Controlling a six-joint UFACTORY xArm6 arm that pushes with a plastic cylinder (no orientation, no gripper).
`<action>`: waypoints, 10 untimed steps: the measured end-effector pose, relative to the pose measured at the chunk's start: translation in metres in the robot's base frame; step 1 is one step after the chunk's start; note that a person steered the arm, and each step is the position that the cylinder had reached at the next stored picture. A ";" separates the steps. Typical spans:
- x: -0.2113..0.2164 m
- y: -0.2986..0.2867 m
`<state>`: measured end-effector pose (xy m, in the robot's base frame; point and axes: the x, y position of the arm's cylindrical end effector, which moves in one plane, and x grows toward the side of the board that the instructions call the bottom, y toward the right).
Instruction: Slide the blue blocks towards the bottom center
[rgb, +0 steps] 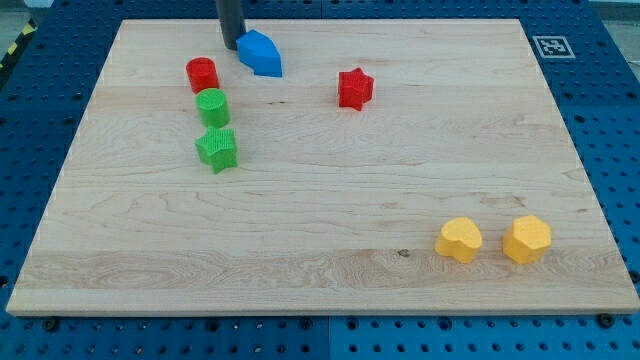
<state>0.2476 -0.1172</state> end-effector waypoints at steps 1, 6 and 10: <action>0.000 0.022; 0.091 0.098; 0.138 0.203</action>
<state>0.3854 0.0861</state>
